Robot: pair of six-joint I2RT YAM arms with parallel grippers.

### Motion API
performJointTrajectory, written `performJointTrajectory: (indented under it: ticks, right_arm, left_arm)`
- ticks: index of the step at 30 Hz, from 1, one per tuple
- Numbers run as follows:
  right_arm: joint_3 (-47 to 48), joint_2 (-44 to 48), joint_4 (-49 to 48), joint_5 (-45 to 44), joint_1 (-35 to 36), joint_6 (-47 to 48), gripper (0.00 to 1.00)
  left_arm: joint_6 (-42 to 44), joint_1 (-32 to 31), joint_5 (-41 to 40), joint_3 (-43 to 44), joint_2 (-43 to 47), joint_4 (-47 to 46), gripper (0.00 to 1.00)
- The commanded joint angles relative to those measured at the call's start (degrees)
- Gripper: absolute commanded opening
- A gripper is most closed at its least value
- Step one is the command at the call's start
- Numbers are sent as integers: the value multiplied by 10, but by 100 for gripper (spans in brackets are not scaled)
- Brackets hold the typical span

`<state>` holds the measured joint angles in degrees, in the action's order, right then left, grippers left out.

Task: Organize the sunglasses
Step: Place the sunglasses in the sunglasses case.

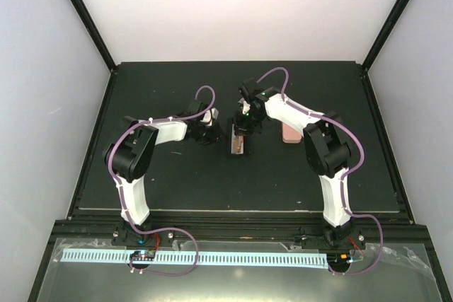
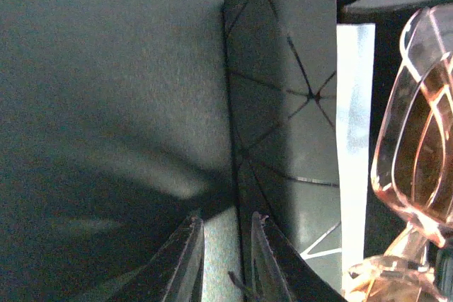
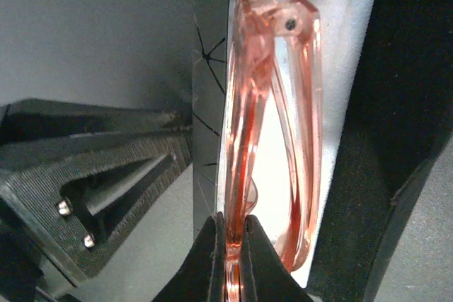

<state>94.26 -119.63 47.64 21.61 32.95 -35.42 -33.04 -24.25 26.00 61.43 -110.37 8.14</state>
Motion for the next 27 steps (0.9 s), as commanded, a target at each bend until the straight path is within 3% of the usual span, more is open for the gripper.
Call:
performJointTrajectory:
  ticks: [1, 11, 20, 27]
  right_arm:
    - [7, -11, -19, 6, 0, -41, 1]
    - [8, -24, -25, 48, 0, -40, 5]
    - [-6, -5, -23, -3, 1, -10, 21]
    - [-29, 25, -19, -69, 3, 8, 24]
  left_arm:
    - [-9, -7, 2, -22, 16, 10, 21]
    - [-8, -8, 3, -25, 27, 13, 22]
    - [-7, -10, 4, -24, 31, 15, 22]
    - [-6, -10, 2, -24, 32, 16, 22]
